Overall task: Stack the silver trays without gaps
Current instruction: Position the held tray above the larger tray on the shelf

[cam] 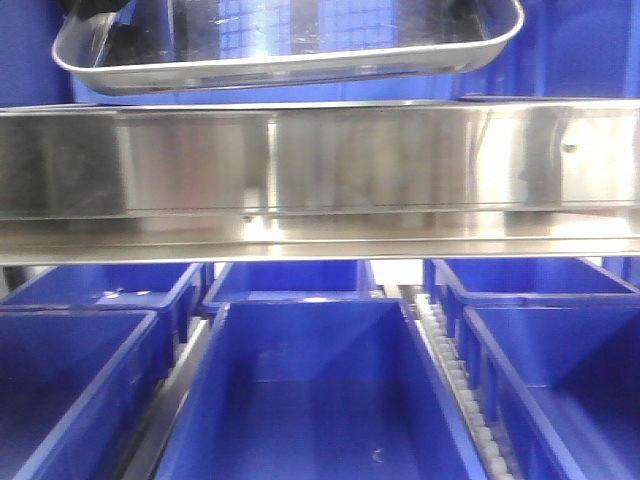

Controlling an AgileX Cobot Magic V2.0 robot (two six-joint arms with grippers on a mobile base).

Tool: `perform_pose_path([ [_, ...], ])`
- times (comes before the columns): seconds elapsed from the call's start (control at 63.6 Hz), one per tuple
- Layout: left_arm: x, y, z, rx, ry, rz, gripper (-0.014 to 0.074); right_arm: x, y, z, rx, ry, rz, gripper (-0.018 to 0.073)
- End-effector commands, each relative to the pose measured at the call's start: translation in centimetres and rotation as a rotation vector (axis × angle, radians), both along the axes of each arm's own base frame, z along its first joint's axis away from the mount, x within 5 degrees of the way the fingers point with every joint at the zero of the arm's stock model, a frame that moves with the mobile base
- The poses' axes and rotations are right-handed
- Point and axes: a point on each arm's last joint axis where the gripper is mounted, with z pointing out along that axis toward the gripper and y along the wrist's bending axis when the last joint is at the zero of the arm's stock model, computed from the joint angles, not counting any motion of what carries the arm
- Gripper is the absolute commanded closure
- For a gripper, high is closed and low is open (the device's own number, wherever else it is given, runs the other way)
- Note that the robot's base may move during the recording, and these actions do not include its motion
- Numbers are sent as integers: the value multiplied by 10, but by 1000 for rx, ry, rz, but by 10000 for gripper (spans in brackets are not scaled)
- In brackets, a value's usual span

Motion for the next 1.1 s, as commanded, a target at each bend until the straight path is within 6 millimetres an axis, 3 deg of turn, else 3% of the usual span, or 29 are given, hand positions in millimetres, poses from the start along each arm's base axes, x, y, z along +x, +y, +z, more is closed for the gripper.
perform_pose_path([
  [0.0,-13,8,19,16,-28,-19,644,-10,-5,28,53,-131,18,503],
  [1.084,-10,5,21,-17,-61,-26,644,-9,-5,28,55,-135,18,503],
])
